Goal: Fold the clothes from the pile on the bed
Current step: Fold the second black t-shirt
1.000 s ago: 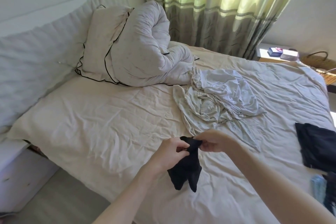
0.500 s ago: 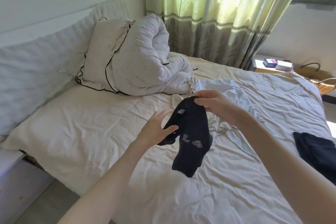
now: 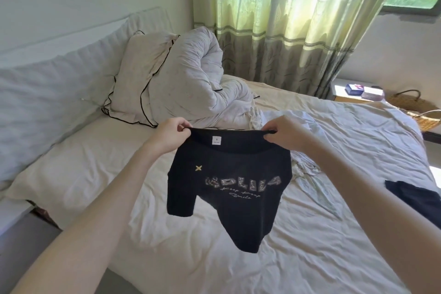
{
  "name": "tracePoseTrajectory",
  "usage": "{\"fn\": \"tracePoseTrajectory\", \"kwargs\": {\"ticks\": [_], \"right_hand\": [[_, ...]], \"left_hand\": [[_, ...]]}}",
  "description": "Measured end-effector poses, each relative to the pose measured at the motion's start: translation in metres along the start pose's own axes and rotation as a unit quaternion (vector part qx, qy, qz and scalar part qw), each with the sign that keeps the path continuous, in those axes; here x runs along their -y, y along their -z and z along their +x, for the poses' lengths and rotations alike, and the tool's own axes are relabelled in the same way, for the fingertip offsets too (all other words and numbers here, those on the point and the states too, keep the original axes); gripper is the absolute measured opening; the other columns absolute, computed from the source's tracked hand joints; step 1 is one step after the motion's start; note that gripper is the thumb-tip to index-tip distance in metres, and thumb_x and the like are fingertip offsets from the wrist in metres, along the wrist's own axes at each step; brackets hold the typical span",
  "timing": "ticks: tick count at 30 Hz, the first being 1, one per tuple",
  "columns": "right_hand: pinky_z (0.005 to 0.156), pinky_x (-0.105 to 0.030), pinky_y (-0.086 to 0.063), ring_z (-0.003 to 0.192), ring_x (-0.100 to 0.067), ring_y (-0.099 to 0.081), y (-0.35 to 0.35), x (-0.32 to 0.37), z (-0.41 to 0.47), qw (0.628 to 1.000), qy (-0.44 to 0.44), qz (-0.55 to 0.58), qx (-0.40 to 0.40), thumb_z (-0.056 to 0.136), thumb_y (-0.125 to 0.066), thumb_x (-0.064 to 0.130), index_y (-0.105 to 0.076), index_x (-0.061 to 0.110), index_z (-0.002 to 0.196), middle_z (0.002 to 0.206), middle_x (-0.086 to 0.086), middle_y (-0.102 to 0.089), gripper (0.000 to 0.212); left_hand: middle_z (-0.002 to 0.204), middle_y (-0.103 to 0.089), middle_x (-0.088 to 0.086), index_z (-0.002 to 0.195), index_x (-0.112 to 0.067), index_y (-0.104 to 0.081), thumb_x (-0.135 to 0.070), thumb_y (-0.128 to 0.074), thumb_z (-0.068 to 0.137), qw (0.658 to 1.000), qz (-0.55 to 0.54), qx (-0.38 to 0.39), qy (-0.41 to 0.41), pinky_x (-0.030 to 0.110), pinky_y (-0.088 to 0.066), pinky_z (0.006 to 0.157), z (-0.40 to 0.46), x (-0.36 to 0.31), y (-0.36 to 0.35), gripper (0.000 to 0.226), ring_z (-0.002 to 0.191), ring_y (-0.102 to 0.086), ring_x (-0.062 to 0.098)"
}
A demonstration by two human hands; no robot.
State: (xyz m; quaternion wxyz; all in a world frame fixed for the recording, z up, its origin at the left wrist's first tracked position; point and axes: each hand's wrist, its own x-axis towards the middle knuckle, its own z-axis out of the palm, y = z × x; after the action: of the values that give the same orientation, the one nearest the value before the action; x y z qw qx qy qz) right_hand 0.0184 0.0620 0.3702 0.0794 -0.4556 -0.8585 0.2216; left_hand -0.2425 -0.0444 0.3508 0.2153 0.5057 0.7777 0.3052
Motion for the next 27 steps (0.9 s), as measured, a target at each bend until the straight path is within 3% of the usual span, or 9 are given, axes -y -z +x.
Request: {"fn": "tracePoseTrajectory", "kwargs": {"ticks": [4, 9, 12, 15, 18, 20, 23, 25, 27], "right_hand": [[0.055, -0.017, -0.029, 0.078, -0.019, -0.050, 0.001, 0.004, 0.007, 0.992, 0.010, -0.020, -0.126, 0.086, -0.056, 0.013, -0.069, 0.009, 0.091, 0.086, 0.000, -0.056, 0.014], [0.071, -0.024, -0.028, 0.085, -0.014, -0.045, 0.011, 0.009, 0.011, 0.984, 0.059, 0.059, -0.155, 0.086, -0.055, 0.011, -0.063, 0.013, 0.089, 0.093, 0.002, -0.052, 0.008], [0.060, -0.024, -0.033, 0.072, -0.012, -0.048, 0.015, 0.013, 0.010, 0.984, 0.055, 0.122, -0.119, 0.087, -0.050, 0.011, -0.055, 0.018, 0.078, 0.078, 0.003, -0.055, 0.012], [0.057, -0.024, -0.033, 0.064, -0.011, -0.045, 0.015, 0.018, 0.008, 0.982, 0.063, 0.164, -0.068, 0.089, -0.052, 0.017, -0.051, 0.020, 0.071, 0.067, 0.006, -0.049, 0.018], [0.057, -0.019, -0.033, 0.061, -0.006, -0.044, 0.018, 0.026, 0.005, 0.977, 0.069, 0.201, -0.004, 0.089, -0.058, 0.038, -0.053, 0.020, 0.069, 0.063, 0.012, -0.047, 0.028], [0.064, -0.020, -0.037, 0.064, -0.005, -0.052, 0.022, 0.028, 0.001, 0.960, 0.062, 0.268, 0.057, 0.090, -0.058, 0.039, -0.061, 0.022, 0.065, 0.064, 0.013, -0.055, 0.030], [0.083, -0.040, -0.049, 0.084, -0.022, -0.064, 0.022, 0.021, -0.001, 0.937, 0.030, 0.327, 0.121, 0.092, -0.054, 0.014, -0.073, 0.012, 0.082, 0.085, -0.008, -0.070, 0.021], [0.091, -0.045, -0.047, 0.089, -0.029, -0.062, 0.014, 0.020, -0.006, 0.959, 0.022, 0.264, 0.106, 0.091, -0.055, 0.006, -0.067, -0.003, 0.095, 0.095, -0.023, -0.066, 0.016], [0.086, -0.042, -0.047, 0.084, -0.027, -0.059, -0.001, 0.019, -0.011, 0.971, 0.024, 0.219, 0.094, 0.090, -0.058, 0.010, -0.067, -0.002, 0.096, 0.094, -0.025, -0.064, 0.016]], "left_hand": [[0.092, -0.068, 0.002, 0.097, -0.016, -0.066, -0.018, -0.049, 0.097, 0.975, -0.215, 0.023, 0.050, 0.030, -0.051, 0.077, -0.010, -0.008, 0.003, 0.017, 0.089, -0.063, 0.018], [0.088, -0.067, -0.012, 0.095, -0.020, -0.065, -0.024, -0.048, 0.098, 0.991, -0.123, -0.034, -0.033, 0.027, -0.046, 0.082, -0.014, -0.012, 0.020, 0.018, 0.087, -0.061, 0.009], [0.085, -0.065, -0.017, 0.093, -0.025, -0.064, -0.028, -0.049, 0.097, 0.994, -0.048, -0.056, -0.075, 0.020, -0.044, 0.075, -0.015, -0.012, 0.036, 0.016, 0.082, -0.059, 0.002], [0.081, -0.065, -0.013, 0.089, -0.029, -0.064, -0.030, -0.052, 0.095, 0.994, -0.056, -0.065, -0.075, 0.013, -0.043, 0.067, -0.018, -0.005, 0.047, 0.013, 0.075, -0.058, 0.002], [0.082, -0.066, 0.002, 0.086, -0.029, -0.063, -0.029, -0.058, 0.092, 0.990, -0.095, -0.078, -0.065, 0.025, -0.044, 0.072, -0.027, 0.003, 0.052, 0.009, 0.073, -0.057, 0.010], [0.083, -0.063, 0.005, 0.088, -0.033, -0.062, -0.032, -0.062, 0.089, 0.993, -0.089, -0.033, -0.065, 0.027, -0.043, 0.072, -0.035, 0.012, 0.059, 0.002, 0.074, -0.058, 0.010], [0.094, -0.062, -0.007, 0.097, -0.041, -0.060, -0.040, -0.072, 0.078, 0.993, -0.054, 0.098, -0.037, 0.025, -0.045, 0.076, -0.053, 0.026, 0.067, 0.023, 0.087, -0.060, 0.007], [0.095, -0.064, -0.009, 0.099, -0.038, -0.062, -0.030, -0.073, 0.080, 0.992, -0.049, 0.119, -0.018, 0.022, -0.045, 0.075, -0.067, 0.037, 0.063, 0.023, 0.087, -0.061, 0.004], [0.088, -0.067, -0.012, 0.093, -0.034, -0.065, -0.018, -0.069, 0.085, 0.993, -0.065, 0.096, -0.008, 0.017, -0.044, 0.071, -0.081, 0.051, 0.054, 0.018, 0.081, -0.062, -0.002]]}}
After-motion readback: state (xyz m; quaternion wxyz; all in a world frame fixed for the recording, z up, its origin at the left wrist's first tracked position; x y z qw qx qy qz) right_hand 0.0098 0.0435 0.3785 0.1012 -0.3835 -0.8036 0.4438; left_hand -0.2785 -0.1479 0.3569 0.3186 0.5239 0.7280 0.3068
